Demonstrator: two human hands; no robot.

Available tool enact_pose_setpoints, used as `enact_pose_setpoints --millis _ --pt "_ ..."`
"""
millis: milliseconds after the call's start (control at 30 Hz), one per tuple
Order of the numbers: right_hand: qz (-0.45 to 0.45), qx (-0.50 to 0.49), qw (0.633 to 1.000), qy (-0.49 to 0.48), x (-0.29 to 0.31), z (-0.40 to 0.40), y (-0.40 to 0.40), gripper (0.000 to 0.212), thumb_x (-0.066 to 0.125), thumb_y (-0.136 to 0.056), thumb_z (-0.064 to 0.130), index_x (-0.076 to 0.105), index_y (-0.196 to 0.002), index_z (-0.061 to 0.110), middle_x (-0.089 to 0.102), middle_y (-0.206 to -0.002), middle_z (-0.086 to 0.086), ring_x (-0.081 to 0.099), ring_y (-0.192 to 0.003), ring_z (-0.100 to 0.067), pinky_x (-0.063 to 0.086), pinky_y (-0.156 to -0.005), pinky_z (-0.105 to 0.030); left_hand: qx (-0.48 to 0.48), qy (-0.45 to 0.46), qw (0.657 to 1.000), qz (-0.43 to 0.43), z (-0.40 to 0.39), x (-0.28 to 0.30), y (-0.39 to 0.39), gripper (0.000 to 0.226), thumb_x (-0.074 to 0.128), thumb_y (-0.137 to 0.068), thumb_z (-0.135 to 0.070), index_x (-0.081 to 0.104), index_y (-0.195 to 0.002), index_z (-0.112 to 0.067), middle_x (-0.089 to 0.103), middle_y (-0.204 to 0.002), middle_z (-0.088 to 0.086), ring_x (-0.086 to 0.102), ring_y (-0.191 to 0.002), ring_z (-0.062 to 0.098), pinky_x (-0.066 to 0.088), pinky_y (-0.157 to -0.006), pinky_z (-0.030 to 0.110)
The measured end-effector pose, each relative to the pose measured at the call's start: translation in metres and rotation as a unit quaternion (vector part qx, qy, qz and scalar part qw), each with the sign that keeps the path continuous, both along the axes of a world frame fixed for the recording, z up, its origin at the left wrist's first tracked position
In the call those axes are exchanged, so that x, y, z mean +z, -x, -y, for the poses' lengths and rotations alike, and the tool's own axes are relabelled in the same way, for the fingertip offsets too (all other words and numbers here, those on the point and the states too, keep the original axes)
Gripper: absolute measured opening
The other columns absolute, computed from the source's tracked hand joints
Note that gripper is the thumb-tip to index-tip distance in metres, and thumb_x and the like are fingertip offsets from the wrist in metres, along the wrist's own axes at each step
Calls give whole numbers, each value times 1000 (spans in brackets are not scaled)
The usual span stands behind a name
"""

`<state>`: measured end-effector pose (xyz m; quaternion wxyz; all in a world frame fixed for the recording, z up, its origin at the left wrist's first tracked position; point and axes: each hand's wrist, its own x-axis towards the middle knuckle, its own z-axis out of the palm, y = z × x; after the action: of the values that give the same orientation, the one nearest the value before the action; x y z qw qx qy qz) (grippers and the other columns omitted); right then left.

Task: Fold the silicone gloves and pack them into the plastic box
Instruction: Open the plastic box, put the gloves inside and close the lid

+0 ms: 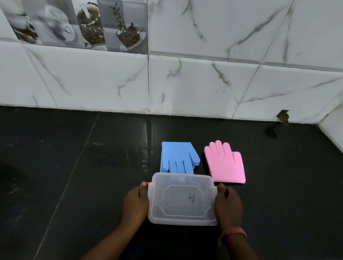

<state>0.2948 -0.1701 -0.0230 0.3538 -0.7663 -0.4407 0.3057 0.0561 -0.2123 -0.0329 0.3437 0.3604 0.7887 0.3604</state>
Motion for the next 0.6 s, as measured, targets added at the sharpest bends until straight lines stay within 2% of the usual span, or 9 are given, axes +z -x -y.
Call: enact_pose_setpoints --millis 33,67,133,233,300,400,467,533,600 --pt "56 16 998 -18 3 0 2 26 50 -101 37 68 -107 19 70 -114 -9 64 -99 -23 51 -91 -42 0 -4 999 37 2 0 1 49 39 -108 -34 75 -96 -5 76 -92 15 71 -91 33 52 -78 37" --pt "117 47 991 -50 7 1 4 43 54 -97 49 60 -127 19 64 -130 -7 60 -114 -24 47 -101 -44 -2 -2 995 95 3 0 2 49 41 -107 -36 74 -92 -2 76 -87 17 72 -85 32 53 -73 36" --pt "195 215 953 -81 20 0 9 95 61 -76 78 31 -152 29 38 -152 7 34 -140 -17 25 -118 -44 -7 17 976 218 5 2 3 49 47 -104 -39 72 -93 2 76 -85 21 70 -76 31 52 -65 35" --pt "262 528 808 23 30 -4 27 142 64 -48 94 -23 -150 49 -14 -166 10 -23 -151 -25 -17 -117 -52 -22 67 956 286 3 7 6 46 51 -101 -43 73 -101 -4 75 -85 20 68 -71 29 51 -58 31" --pt "317 593 739 49 29 -5 40 147 73 -49 85 -29 -148 48 -31 -163 1 -38 -145 -30 -26 -112 -56 -28 98 948 300 2 6 7 42 50 -102 -45 75 -104 -11 79 -91 15 73 -79 32 55 -58 31" --pt "338 587 735 18 28 -9 47 135 77 -59 74 -16 -152 45 -16 -165 0 -21 -151 -33 -20 -117 -58 -29 107 941 320 2 5 7 37 49 -103 -44 74 -109 -18 80 -99 14 74 -99 38 61 -70 37" --pt "318 582 748 -9 29 -10 46 122 76 -63 71 -4 -152 46 -2 -161 3 -6 -151 -31 -14 -119 -56 -21 108 936 335 1 7 7 37 47 -104 -43 74 -113 -18 79 -104 15 72 -106 41 61 -87 46" --pt "280 579 765 -26 29 -11 42 114 75 -63 71 4 -149 48 4 -158 6 0 -149 -26 -9 -122 -55 -13 111 929 352 0 11 8 37 47 -106 -41 73 -115 -17 77 -109 18 71 -109 43 56 -99 56" --pt "255 583 771 -32 30 -14 39 112 75 -61 71 7 -147 50 7 -158 6 2 -148 -24 -5 -123 -53 0 118 924 363 -3 13 10 36 49 -105 -39 72 -117 -13 75 -115 22 71 -106 43 53 -99 56"
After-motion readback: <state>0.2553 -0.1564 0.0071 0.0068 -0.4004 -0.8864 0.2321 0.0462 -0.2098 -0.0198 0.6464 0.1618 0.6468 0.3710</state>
